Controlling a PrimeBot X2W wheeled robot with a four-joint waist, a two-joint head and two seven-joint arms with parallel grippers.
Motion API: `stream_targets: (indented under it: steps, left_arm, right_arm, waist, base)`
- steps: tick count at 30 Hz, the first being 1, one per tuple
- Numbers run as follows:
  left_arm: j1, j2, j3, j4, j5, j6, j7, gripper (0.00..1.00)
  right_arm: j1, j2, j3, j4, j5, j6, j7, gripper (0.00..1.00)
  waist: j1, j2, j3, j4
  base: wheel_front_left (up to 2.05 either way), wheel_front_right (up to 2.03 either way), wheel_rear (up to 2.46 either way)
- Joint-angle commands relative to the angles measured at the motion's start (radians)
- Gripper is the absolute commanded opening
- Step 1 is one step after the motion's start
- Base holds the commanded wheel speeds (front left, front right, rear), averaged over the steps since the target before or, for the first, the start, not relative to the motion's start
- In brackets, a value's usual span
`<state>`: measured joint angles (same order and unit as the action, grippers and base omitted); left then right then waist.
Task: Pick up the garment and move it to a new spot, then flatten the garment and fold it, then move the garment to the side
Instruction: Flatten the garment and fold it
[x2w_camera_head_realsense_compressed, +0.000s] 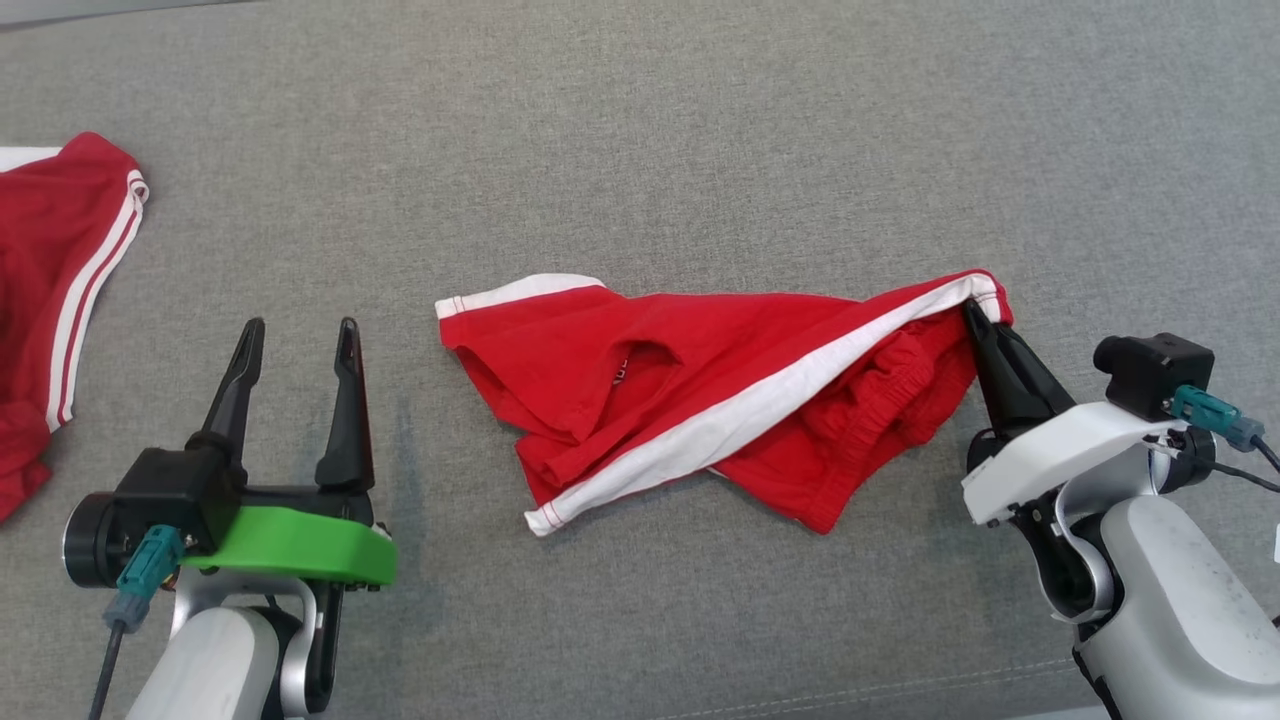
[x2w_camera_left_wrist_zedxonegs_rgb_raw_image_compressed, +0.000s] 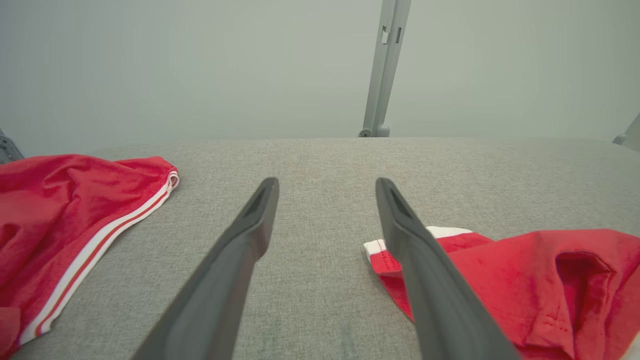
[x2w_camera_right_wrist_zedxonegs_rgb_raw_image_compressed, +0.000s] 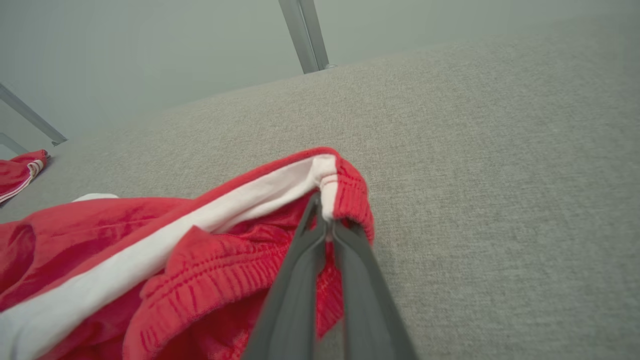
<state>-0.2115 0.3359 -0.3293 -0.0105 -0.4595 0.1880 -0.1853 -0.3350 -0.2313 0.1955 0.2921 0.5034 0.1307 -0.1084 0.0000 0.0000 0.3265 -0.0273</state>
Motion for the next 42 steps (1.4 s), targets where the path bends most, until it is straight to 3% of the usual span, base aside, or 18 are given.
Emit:
stream_targets:
  steps: [1, 2, 3, 10, 15, 22, 29, 42]
  left_arm:
    - [-0.007, 0.006, 0.001, 0.004, -0.002, -0.004, -0.003, 1.0]
    - [-0.004, 0.005, 0.0, 0.007, -0.004, -0.004, -0.006, 1.0]
    - [-0.001, 0.004, -0.001, 0.009, -0.006, -0.005, -0.008, 1.0]
    - [0.019, -0.002, -0.002, 0.02, -0.013, 0.005, -0.018, 1.0]
    - [0.04, 0.0, 0.009, 0.015, -0.016, 0.023, -0.025, 1.0]
    - [0.069, 0.007, 0.027, 0.004, -0.018, 0.041, -0.035, 1.0]
    - [0.099, 0.018, 0.019, -0.022, -0.01, 0.052, -0.022, 1.0]
    - [0.136, 0.016, 0.007, -0.057, -0.02, 0.069, -0.011, 1.0]
  right_arm:
    - [-0.009, -0.008, 0.002, 0.008, 0.007, 0.0, -0.015, 0.36]
    - [-0.009, -0.011, 0.005, 0.018, 0.011, 0.0, -0.024, 0.76]
    - [-0.006, -0.014, 0.008, 0.025, 0.011, 0.0, -0.032, 1.0]
    - [0.058, -0.038, 0.003, 0.028, 0.0, 0.0, -0.061, 1.0]
    - [0.12, -0.043, -0.06, -0.019, -0.039, 0.0, -0.082, 1.0]
    - [0.148, -0.007, -0.147, -0.139, -0.13, 0.0, -0.103, 1.0]
    - [0.145, 0.034, -0.149, -0.238, -0.189, 0.0, -0.07, 1.0]
    - [0.168, 0.058, -0.161, -0.279, -0.211, 0.0, -0.037, 1.0]
  waist:
    - [0.0, 0.0, -0.007, 0.0]
    - [0.0, 0.0, -0.012, 0.001]
    - [0.0, 0.0, -0.018, 0.001]
    - [0.0, 0.0, -0.062, 0.004]
    - [0.0, 0.0, -0.096, 0.003]
    - [0.0, 0.0, -0.14, 0.007]
    - [0.0, 0.0, -0.175, 0.018]
    - [0.0, 0.0, -0.185, 0.028]
  base:
    - [0.0, 0.0, 0.0]
    - [0.0, 0.0, 0.0]
    - [0.0, 0.0, 0.0]
    - [0.0, 0.0, 0.0]
    - [0.0, 0.0, 0.0]
    - [0.0, 0.0, 0.0]
    - [0.0, 0.0, 0.0]
    - [0.0, 0.0, 0.0]
